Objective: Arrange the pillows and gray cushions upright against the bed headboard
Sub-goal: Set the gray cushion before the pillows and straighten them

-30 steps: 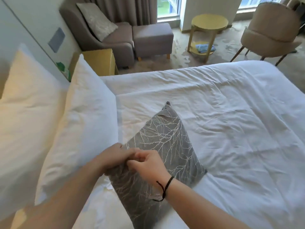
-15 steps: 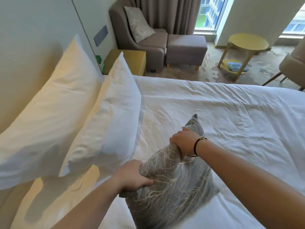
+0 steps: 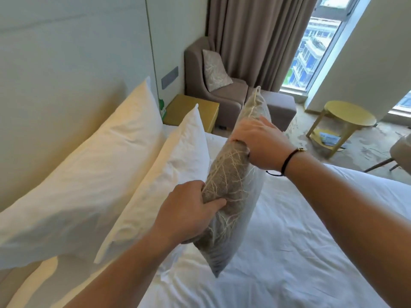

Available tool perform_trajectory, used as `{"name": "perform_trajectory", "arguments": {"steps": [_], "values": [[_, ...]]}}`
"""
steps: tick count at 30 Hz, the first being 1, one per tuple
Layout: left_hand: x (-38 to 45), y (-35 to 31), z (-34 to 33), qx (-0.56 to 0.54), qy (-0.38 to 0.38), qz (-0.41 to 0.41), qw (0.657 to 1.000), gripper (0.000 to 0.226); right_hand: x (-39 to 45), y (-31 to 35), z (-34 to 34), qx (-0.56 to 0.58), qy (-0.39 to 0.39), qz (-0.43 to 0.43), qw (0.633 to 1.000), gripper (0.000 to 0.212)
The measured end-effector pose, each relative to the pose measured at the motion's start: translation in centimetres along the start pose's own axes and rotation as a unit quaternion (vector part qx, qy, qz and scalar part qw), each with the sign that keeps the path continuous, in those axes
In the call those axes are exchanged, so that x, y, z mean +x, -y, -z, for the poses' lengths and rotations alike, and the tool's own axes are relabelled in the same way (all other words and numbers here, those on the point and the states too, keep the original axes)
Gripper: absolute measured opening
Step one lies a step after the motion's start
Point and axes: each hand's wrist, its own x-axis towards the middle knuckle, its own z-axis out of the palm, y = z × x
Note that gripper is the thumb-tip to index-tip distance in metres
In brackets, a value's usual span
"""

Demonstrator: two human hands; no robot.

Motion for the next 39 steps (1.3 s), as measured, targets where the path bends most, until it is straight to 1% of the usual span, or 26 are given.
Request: {"name": "perform_trajectory", "arguments": {"steps": [1, 2, 3, 4, 5, 6, 7, 8, 9, 10, 11, 12, 13, 15, 17, 19, 22, 27, 29, 31, 34, 37, 39], "values": [[1.3, 0.6, 0.1, 0.002, 0.006, 0.011, 1.000, 0.046, 1.1, 1.0, -0.7, 0.044, -0.009, -0.023, 0.999, 0.033], [2.5, 1.6, 0.0, 0.006, 0.019, 0.023, 1.000, 0.043, 2.0, 2.4, -2.0, 0.104, 0.001, -0.050, 0.993, 0.035], [3.6, 2.9, -0.5, 0.015, 0.042, 0.041, 0.998, 0.041, 2.7, 4.1, -3.9, 0.173, 0.032, -0.085, 0.981, 0.032], [4.4, 4.5, -1.1, 0.026, 0.070, 0.059, 0.995, 0.040, 3.1, 6.0, -6.4, 0.234, 0.090, -0.121, 0.961, 0.029], [4.8, 6.3, -1.7, 0.035, 0.099, 0.074, 0.992, 0.041, 3.2, 8.1, -9.2, 0.270, 0.168, -0.155, 0.935, 0.034], [4.8, 8.3, -2.2, 0.042, 0.119, 0.086, 0.988, 0.044, 3.0, 10.1, -12.2, 0.282, 0.242, -0.183, 0.910, 0.048], [4.4, 10.4, -2.5, 0.053, 0.123, 0.100, 0.986, 0.048, 2.6, 11.9, -14.9, 0.278, 0.280, -0.200, 0.897, 0.059], [4.0, 12.8, -2.6, 0.073, 0.108, 0.117, 0.985, 0.052, 2.3, 13.4, -17.3, 0.274, 0.275, -0.215, 0.896, 0.066], [3.4, 15.1, -2.4, 0.113, 0.078, 0.132, 0.982, 0.060, 2.3, 14.6, -19.1, 0.274, 0.246, -0.225, 0.902, 0.070], [2.9, 17.4, -2.1, 0.167, 0.049, 0.137, 0.975, 0.069, 2.5, 15.5, -20.3, 0.275, 0.222, -0.229, 0.907, 0.070], [2.4, 19.4, -1.7, 0.208, 0.029, 0.140, 0.967, 0.075, 2.9, 16.0, -20.9, 0.274, 0.214, -0.230, 0.909, 0.070], [1.9, 21.2, -1.3, 0.219, 0.024, 0.153, 0.963, 0.076, 3.2, 16.2, -21.3, 0.270, 0.214, -0.234, 0.909, 0.069], [1.5, 22.8, -0.9, 0.197, 0.034, 0.175, 0.964, 0.075, 3.4, 16.4, -21.4, 0.268, 0.214, -0.242, 0.908, 0.069], [0.8, 25.3, -0.5, 0.124, 0.067, 0.220, 0.965, 0.068, 3.7, 16.5, -21.5, 0.267, 0.211, -0.259, 0.904, 0.069], [0.0, 27.1, -0.6, 0.115, 0.094, 0.230, 0.962, 0.049, 3.7, 16.7, -21.5, 0.262, 0.213, -0.271, 0.901, 0.070], [-0.9, 28.2, -0.7, 0.120, 0.082, 0.216, 0.965, 0.033, 3.7, 17.0, -21.0, 0.258, 0.215, -0.280, 0.899, 0.072], [-1.8, 29.1, -0.7, 0.105, 0.057, 0.197, 0.973, 0.031, 3.5, 17.9, -20.2, 0.264, 0.206, -0.295, 0.895, 0.075], [-2.7, 30.1, 1.1, 0.114, 0.066, 0.164, 0.978, 0.019, 2.0, 19.9, -18.7, 0.302, 0.175, -0.316, 0.882, 0.082], [-3.3, 30.2, 1.7, 0.102, 0.056, 0.166, 0.979, 0.014, 1.1, 20.5, -18.1, 0.309, 0.161, -0.312, 0.884, 0.083], [-4.1, 30.3, 1.9, 0.105, 0.042, 0.173, 0.978, 0.021, 0.2, 21.0, -17.4, 0.304, 0.149, -0.305, 0.890, 0.083], [-5.8, 30.3, 2.1, 0.119, 0.032, 0.189, 0.974, 0.027, -1.0, 22.1, -16.8, 0.279, 0.125, -0.269, 0.913, 0.079], [-8.2, 29.9, 2.7, 0.120, 0.018, 0.215, 0.969, 0.035, -1.8, 24.3, -16.4, 0.289, 0.078, -0.210, 0.931, 0.067], [-10.0, 29.7, 3.5, 0.129, 0.010, 0.233, 0.964, 0.031, -1.9, 26.0, -16.4, 0.305, 0.069, -0.160, 0.936, 0.055]]}}
